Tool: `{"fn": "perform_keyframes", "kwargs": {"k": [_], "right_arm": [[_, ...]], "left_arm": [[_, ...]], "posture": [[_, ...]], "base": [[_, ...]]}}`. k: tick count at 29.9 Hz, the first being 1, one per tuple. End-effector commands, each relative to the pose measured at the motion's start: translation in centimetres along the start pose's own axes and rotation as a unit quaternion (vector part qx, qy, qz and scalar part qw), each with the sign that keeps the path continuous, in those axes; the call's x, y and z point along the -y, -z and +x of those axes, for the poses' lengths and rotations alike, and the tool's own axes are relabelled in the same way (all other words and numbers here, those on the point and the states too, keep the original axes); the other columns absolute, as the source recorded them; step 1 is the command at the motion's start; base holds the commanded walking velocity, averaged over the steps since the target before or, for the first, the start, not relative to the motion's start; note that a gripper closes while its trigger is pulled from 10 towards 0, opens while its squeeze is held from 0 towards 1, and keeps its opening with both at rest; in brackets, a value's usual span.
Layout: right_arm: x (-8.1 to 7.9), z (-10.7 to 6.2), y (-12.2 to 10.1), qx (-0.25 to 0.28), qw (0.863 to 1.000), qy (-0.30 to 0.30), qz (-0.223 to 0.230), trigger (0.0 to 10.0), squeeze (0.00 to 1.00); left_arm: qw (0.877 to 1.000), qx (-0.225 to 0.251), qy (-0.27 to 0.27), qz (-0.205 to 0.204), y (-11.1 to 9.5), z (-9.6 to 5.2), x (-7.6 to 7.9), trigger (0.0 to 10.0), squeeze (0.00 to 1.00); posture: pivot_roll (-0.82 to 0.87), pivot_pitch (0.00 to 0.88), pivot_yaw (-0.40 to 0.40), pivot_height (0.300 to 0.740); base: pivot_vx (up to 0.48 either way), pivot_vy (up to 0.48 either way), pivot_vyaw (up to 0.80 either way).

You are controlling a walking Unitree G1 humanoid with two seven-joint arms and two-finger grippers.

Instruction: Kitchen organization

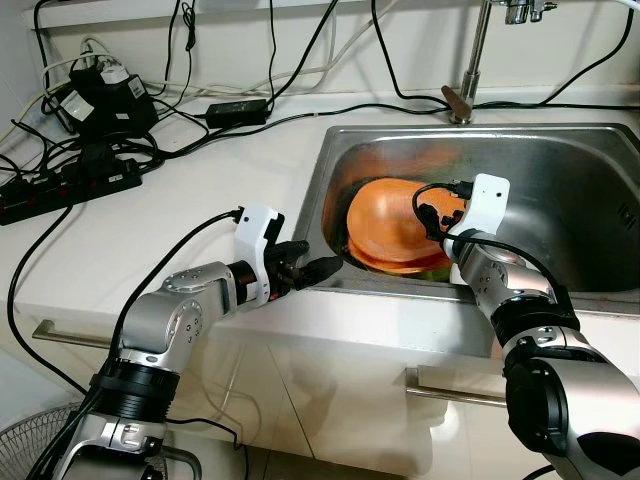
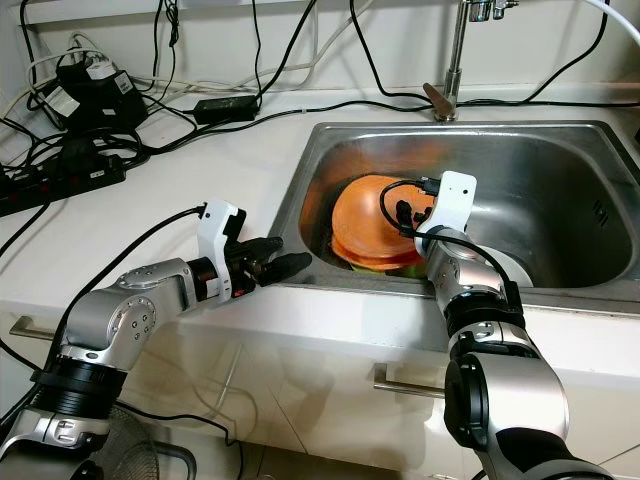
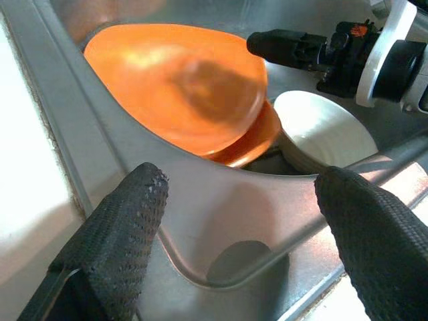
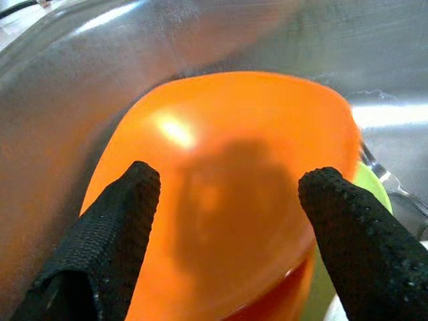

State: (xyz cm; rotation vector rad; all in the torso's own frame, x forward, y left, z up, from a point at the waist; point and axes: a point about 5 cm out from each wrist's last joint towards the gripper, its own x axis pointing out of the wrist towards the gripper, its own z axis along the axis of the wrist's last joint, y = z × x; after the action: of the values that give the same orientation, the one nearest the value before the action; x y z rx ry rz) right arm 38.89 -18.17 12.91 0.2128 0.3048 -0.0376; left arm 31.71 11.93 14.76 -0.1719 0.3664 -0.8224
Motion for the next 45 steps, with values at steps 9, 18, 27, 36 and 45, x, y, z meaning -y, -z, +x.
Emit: {"fn": "perform_keyframes", "kwargs": {"k": [9, 18, 27, 36, 45], "right_arm": [[-1.6, -0.7, -0.4, 0.08, 0.992, -0.063, -0.077, 10.0, 1.0], [-3.3, -2.5, -1.8, 0.186, 0.969, -0.133, -0.089, 10.0, 1.0], [-4.6, -4.8, -1.9, 0.237, 0.952, -0.161, -0.107, 10.0, 1.0], [-5.3, -5.5, -1.3, 0.237, 0.951, -0.17, -0.106, 10.0, 1.0], [-5.7, -5.8, -1.3, 0.228, 0.951, -0.181, -0.103, 10.0, 1.0]], "left_arm": [[0.99, 0.091, -0.092, 0.053, -1.5, -1.2, -0.9, 10.0, 0.0], [0.96, 0.182, -0.197, 0.087, -2.2, -2.1, -1.0, 10.0, 0.0], [0.934, 0.231, -0.252, 0.104, -2.7, -2.0, 0.2, 10.0, 0.0], [0.932, 0.237, -0.254, 0.103, -2.6, -1.8, 0.1, 10.0, 0.0], [0.934, 0.233, -0.252, 0.103, -2.3, -1.6, 0.3, 10.0, 0.0]], "posture": [[-0.03, 0.005, 0.136, 0.74], [-0.03, 0.0, 0.127, 0.74], [-0.04, 0.0, 0.125, 0.74], [-0.04, 0.0, 0.128, 0.74], [-0.04, 0.0, 0.126, 0.74]], "base": [[0.0, 0.0, 0.0], [0.0, 0.0, 0.0], [0.0, 0.0, 0.0], [0.0, 0.0, 0.0], [0.0, -0.143, 0.0]]}}
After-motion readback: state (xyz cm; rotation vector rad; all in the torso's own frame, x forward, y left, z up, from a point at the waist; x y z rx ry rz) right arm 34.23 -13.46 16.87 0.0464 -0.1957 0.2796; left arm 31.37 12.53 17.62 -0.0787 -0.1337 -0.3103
